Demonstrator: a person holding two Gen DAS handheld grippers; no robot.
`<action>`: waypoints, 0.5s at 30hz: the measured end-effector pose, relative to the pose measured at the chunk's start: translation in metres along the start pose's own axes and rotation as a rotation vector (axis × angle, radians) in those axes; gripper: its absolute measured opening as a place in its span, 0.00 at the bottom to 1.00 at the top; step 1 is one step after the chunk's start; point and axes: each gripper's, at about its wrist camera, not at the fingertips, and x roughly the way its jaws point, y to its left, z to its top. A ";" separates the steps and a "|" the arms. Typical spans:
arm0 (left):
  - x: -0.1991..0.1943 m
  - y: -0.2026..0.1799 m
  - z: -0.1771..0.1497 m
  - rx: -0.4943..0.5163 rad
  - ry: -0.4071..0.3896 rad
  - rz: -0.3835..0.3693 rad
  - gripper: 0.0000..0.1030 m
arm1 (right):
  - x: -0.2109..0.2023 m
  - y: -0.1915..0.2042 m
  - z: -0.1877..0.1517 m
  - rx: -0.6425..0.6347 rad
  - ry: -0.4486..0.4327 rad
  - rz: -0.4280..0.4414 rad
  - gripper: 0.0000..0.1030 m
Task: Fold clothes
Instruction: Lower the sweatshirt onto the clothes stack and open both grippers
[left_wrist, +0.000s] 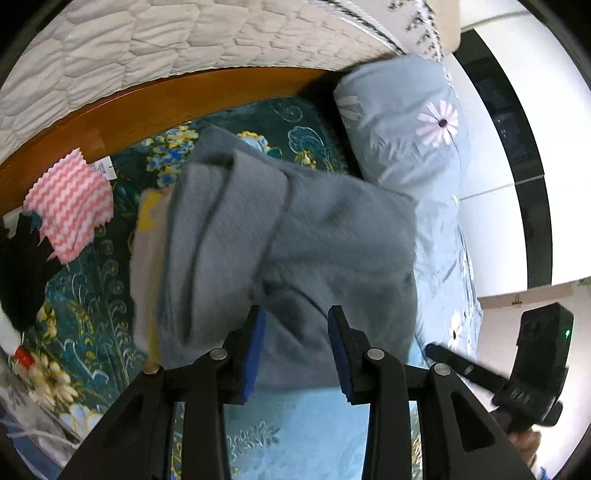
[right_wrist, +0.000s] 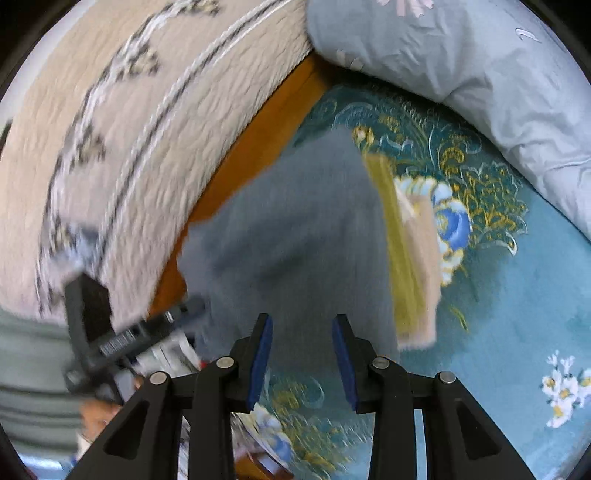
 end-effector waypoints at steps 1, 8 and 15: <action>-0.003 -0.003 -0.008 0.003 0.001 0.006 0.39 | 0.001 0.001 -0.010 -0.007 0.013 -0.006 0.35; -0.019 -0.012 -0.074 -0.031 0.009 0.005 0.46 | 0.003 0.008 -0.068 -0.029 0.084 -0.036 0.36; -0.029 -0.015 -0.132 -0.024 0.012 0.063 0.61 | -0.004 0.017 -0.108 -0.009 0.084 -0.066 0.54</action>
